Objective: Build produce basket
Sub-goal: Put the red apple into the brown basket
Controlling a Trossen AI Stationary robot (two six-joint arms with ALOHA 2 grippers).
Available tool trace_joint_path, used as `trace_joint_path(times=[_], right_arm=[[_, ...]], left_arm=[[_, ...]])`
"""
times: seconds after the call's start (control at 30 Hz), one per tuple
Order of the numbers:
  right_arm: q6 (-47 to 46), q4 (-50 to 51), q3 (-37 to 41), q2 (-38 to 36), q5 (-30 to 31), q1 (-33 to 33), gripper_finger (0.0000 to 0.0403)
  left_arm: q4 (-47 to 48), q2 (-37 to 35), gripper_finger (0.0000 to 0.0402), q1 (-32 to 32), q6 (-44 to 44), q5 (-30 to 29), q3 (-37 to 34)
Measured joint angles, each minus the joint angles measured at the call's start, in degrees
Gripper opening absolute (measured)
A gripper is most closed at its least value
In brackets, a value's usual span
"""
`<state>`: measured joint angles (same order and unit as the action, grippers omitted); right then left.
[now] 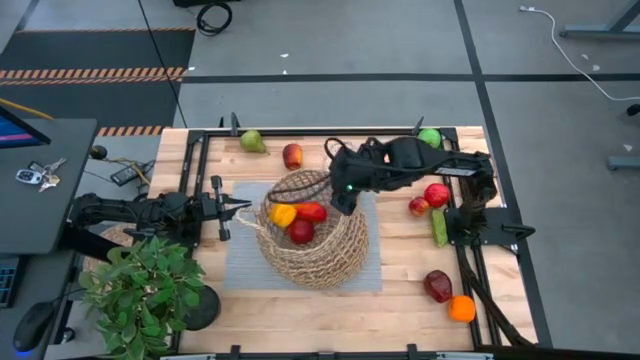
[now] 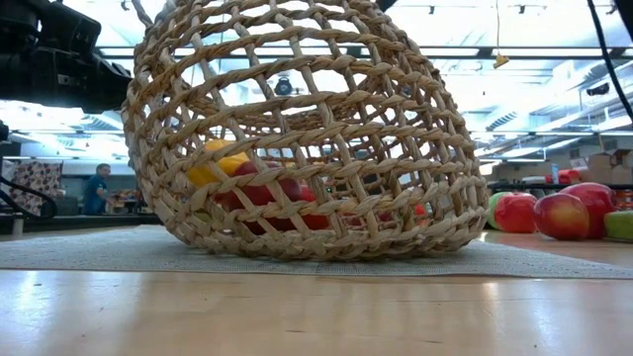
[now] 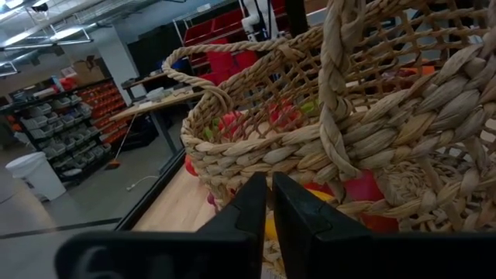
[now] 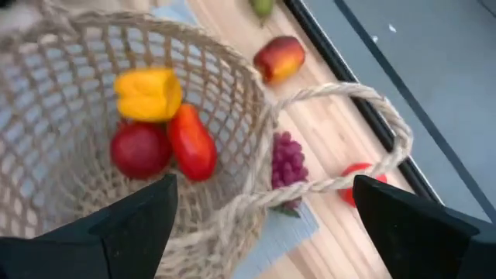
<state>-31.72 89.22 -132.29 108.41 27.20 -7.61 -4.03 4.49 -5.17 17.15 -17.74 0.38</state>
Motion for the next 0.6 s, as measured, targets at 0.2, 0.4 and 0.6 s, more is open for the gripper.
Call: trace_joint_path(times=[0.2,0.4,0.6], right_arm=[[-4.2,0.5,8.8,-3.4,3.2,-3.6,0.0391],[-9.2,0.8,23.1,-9.5,2.5,-4.3,0.0391],[-15.5,0.7,38.5,-17.4,-0.2,-3.5,0.0391]], left_arm=[[0.0,0.0,0.0028,0.0,0.0,0.0,0.0],[0.0,0.0,0.0035,0.0,0.0,0.0,0.0],[0.0,0.0,0.0033,0.0,0.0,0.0,0.0]])
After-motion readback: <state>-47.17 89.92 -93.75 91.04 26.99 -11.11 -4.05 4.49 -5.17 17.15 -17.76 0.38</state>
